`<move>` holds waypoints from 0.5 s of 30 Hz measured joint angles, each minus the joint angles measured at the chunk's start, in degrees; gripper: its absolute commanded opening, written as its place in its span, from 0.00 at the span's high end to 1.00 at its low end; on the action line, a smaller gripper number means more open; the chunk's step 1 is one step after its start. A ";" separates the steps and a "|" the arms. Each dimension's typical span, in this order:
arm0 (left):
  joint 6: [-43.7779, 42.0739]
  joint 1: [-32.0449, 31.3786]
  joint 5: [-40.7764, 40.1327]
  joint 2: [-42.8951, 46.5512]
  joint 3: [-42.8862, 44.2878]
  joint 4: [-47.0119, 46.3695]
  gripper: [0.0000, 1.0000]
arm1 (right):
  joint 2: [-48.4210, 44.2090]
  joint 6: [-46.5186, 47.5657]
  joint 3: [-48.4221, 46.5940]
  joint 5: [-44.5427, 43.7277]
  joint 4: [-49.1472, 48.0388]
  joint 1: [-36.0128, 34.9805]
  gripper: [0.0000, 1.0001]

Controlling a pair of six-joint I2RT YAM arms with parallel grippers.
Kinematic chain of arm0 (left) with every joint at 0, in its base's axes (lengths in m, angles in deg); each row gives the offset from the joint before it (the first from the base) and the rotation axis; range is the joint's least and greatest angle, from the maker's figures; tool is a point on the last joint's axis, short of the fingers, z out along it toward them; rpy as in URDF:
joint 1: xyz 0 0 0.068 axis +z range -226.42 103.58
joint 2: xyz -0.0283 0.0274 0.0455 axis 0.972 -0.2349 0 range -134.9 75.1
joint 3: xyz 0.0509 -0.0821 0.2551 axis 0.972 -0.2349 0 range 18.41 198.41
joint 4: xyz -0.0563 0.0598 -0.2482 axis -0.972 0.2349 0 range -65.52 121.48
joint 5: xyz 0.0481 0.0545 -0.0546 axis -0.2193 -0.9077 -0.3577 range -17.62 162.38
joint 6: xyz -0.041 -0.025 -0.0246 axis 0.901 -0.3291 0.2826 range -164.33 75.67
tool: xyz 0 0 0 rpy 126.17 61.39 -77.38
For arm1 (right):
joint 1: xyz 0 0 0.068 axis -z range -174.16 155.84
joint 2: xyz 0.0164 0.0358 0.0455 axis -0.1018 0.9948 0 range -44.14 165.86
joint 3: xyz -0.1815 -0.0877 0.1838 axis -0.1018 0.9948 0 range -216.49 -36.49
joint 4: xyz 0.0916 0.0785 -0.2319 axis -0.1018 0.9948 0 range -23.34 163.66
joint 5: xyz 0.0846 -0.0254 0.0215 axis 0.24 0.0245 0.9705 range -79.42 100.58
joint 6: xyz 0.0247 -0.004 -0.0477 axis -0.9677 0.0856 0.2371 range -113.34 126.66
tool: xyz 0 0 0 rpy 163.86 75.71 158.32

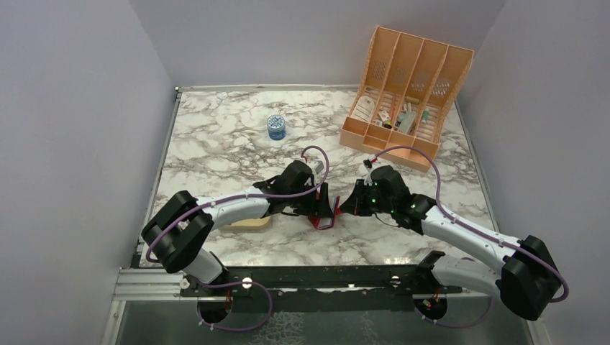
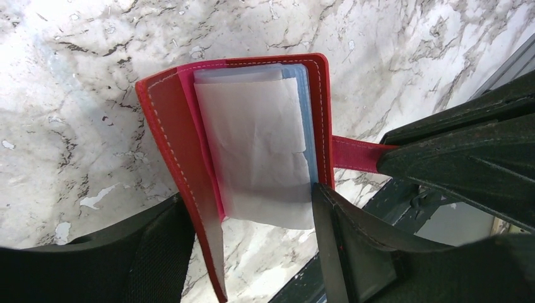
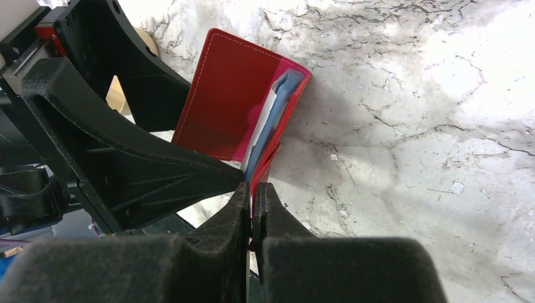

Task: Put the credit cards into the card holder
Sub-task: Open the card holder at the center of the board.

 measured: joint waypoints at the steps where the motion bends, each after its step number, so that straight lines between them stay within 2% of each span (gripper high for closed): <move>1: 0.00 0.00 -0.09 0.00 0.00 0.00 0.36 | 0.00 -0.02 0.00 0.00 0.00 0.00 0.99; 10: -0.09 -0.02 -0.44 0.00 0.00 -0.31 0.57 | -0.02 -0.02 0.00 -0.07 0.02 0.00 0.99; 15: -0.15 0.00 -0.57 0.00 0.00 -0.33 0.76 | -0.02 0.39 0.00 -0.87 0.48 0.00 0.98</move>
